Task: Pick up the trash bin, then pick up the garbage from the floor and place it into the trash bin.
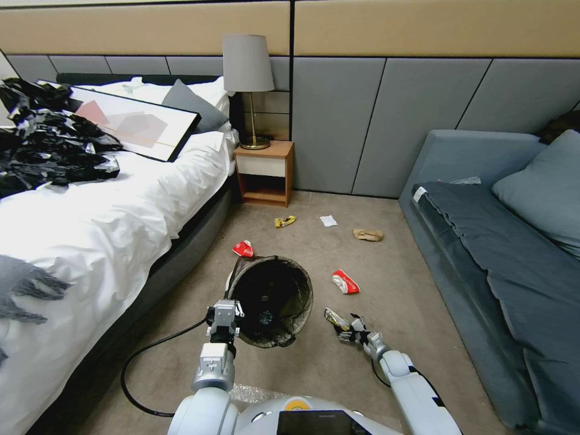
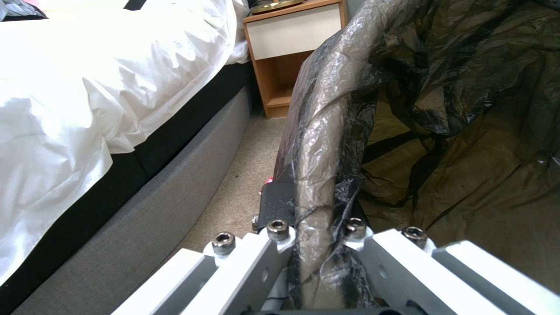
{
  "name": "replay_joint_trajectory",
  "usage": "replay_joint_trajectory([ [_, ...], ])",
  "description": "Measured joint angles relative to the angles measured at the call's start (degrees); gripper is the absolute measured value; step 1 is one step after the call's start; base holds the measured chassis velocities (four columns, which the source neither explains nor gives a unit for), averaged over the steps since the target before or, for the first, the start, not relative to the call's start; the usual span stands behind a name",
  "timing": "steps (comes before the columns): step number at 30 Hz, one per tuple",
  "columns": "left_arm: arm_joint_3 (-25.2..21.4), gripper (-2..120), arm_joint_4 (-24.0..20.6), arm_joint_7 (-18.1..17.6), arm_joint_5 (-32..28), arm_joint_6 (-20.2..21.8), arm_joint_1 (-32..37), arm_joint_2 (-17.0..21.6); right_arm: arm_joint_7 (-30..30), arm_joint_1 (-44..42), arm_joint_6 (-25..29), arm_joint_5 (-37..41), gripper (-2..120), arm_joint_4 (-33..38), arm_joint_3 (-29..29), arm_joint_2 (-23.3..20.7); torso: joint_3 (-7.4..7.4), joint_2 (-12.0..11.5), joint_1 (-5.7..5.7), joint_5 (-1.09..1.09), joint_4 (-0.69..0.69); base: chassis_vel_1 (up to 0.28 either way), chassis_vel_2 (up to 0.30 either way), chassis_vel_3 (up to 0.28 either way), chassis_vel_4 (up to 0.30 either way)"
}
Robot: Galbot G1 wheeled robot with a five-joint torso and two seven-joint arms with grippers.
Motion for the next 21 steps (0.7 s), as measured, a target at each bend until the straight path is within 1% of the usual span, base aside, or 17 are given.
replay_joint_trajectory([
  [1,0.04,0,0.0,0.0,0.0,-0.01,-0.01,0.0,0.01,-0.02,0.04,0.0,84,0.0,0.01,0.0,0.0,0.0,0.0,0.0,0.0,0.0,0.0,0.0,0.0],
  [2,0.15,0,0.09,0.0,0.02,-0.03,-0.08,0.0,0.16,-0.16,0.1,0.01,76,0.06,0.04,-0.02,0.0,0.0,0.0,0.0,0.0,0.0,0.0,0.0,0.0],
  [3,0.15,0,0.09,0.0,0.02,-0.03,-0.08,0.0,0.16,-0.16,0.1,0.01,76,0.06,0.04,-0.02,0.0,0.0,0.0,0.0,0.0,0.0,0.0,0.0,0.0],
  [5,0.23,0,0.17,0.0,0.03,-0.04,-0.12,0.0,0.54,-0.19,0.13,0.01,69,0.11,0.04,-0.04,0.0,0.01,0.0,0.0,0.0,0.0,0.0,0.0,0.0],
  [6,0.31,0,0.22,0.0,0.03,-0.05,-0.16,-0.01,0.76,-0.12,0.23,-0.04,64,0.0,0.04,-0.06,0.0,0.01,0.0,0.0,0.0,0.0,0.0,0.0,0.0],
  [7,0.31,0,0.22,0.0,0.03,-0.05,-0.16,-0.01,0.76,-0.12,0.23,-0.04,64,0.0,0.04,-0.06,0.0,0.01,0.0,0.0,0.0,0.0,0.0,0.0,0.0],
  [9,0.3,0,0.26,0.0,0.05,-0.05,-0.18,0.0,0.82,0.03,0.56,-0.18,52,-0.4,0.04,-0.08,0.0,0.01,0.0,0.0,0.0,0.0,0.0,0.0,0.0],
  [10,0.3,0,0.26,0.0,0.05,-0.05,-0.18,0.0,0.82,0.03,0.56,-0.18,52,-0.4,0.04,-0.08,0.0,0.01,0.0,0.0,0.0,0.0,0.0,0.0,0.0],
  [11,0.3,0,0.27,0.0,0.05,-0.05,-0.18,0.01,0.83,0.06,0.65,-0.18,49,-0.48,0.04,-0.08,0.0,0.0,0.0,0.0,0.0,0.0,0.0,0.0,0.0],
  [12,0.3,0,0.28,0.0,0.06,-0.05,-0.17,0.01,0.83,0.13,0.73,-0.19,42,-0.59,0.04,-0.08,0.0,0.01,0.0,0.0,0.0,0.0,0.0,0.0,0.0],
  [13,0.3,0,0.28,0.0,0.06,-0.05,-0.17,0.01,0.83,0.13,0.73,-0.19,42,-0.59,0.04,-0.08,0.0,0.01,0.0,0.0,0.0,0.0,0.0,0.0,0.0],
  [15,0.3,0,0.28,0.01,0.1,-0.05,-0.17,0.02,0.86,0.25,0.84,-0.25,34,-0.76,0.09,-0.04,0.0,0.01,0.0,0.0,0.0,0.0,0.0,0.0,0.0],
  [16,0.31,0,0.28,0.02,0.12,-0.06,-0.17,0.03,0.88,0.39,1.02,-0.28,27,-1.03,0.16,0.0,0.0,0.01,0.0,0.0,0.0,0.0,0.0,0.0,0.0],
  [17,0.31,0,0.28,0.02,0.12,-0.06,-0.17,0.03,0.88,0.39,1.02,-0.28,27,-1.03,0.16,0.0,0.0,0.01,0.0,0.0,0.0,0.0,0.0,0.0,0.0],
  [19,0.34,0,0.33,0.03,0.22,-0.06,-0.13,0.04,0.89,0.38,1.16,-0.29,17,-1.16,0.19,0.01,0.0,0.0,0.0,0.0,0.0,0.0,0.0,0.0,0.0],
  [20,0.34,0,0.33,0.03,0.22,-0.06,-0.13,0.04,0.89,0.38,1.16,-0.29,17,-1.16,0.19,0.01,0.0,0.0,0.0,0.0,0.0,0.0,0.0,0.0,0.0],
  [21,0.38,0,0.33,0.03,0.24,-0.05,-0.12,0.04,0.88,0.35,1.21,-0.29,12,-1.18,0.2,0.01,0.0,0.01,0.0,0.0,0.0,0.0,0.0,0.0,0.0],
])
